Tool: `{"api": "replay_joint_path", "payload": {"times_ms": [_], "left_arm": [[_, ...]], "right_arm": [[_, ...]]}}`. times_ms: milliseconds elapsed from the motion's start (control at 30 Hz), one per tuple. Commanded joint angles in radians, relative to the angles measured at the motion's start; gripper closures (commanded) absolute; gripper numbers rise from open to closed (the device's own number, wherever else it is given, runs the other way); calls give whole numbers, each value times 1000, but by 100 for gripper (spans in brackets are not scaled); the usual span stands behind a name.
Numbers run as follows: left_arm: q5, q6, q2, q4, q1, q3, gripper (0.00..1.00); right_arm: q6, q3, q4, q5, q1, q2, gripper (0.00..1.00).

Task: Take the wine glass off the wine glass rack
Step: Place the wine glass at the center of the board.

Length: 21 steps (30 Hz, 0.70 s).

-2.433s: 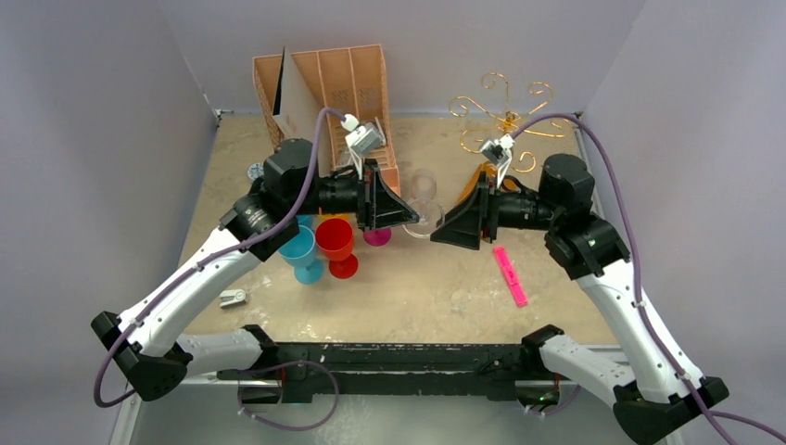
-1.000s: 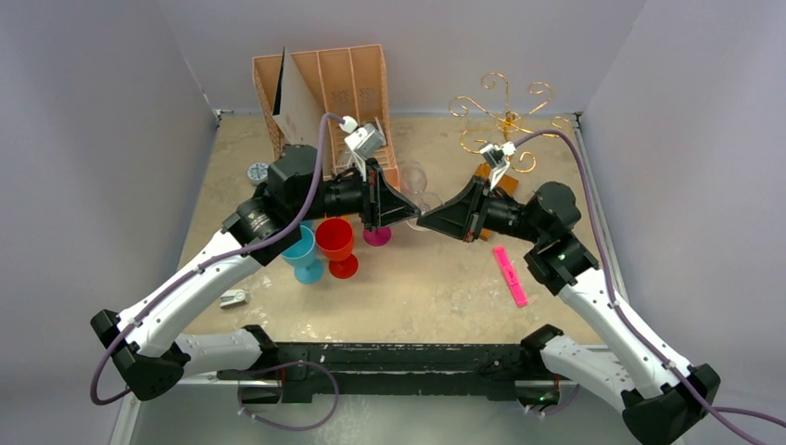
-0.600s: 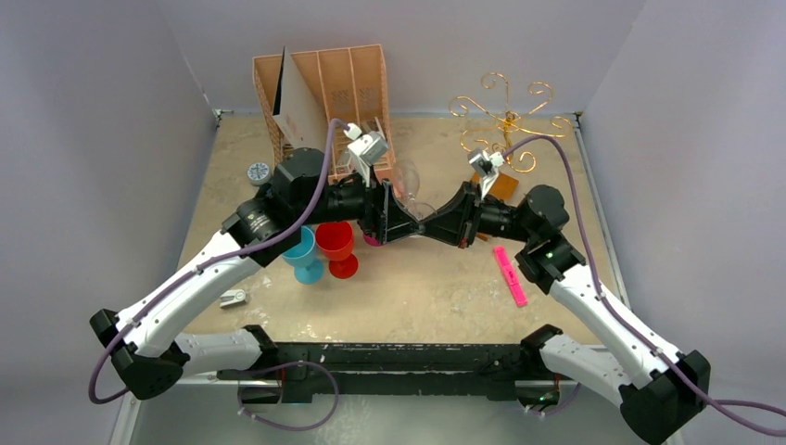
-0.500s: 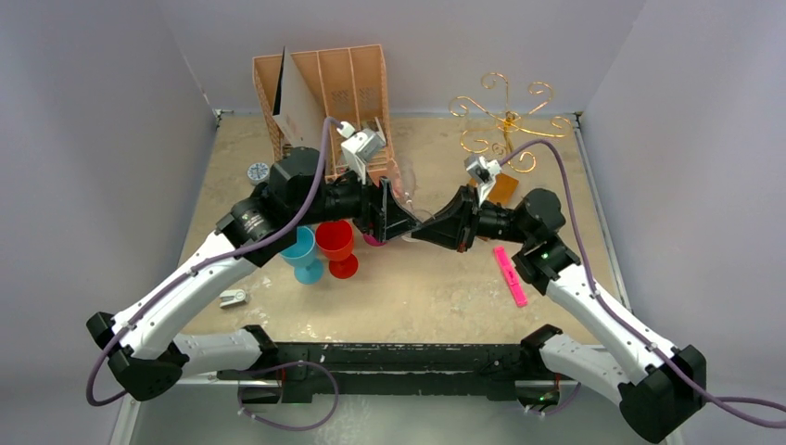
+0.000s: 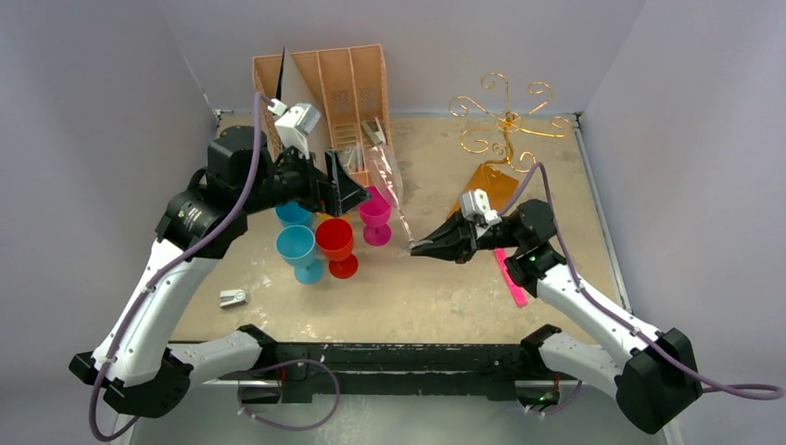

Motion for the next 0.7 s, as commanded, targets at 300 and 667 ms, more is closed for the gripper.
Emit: {"api": "replay_joint_path", "payload": {"times_ms": [300,667], "left_arm": [[297,104,83,-42,46,148,14],[517,231,204,-170,208,319,13]], "right_arm": [[-34,-107,391,-110,5,-26,100],[-24,-181,357,-107,8,-117,100]]}}
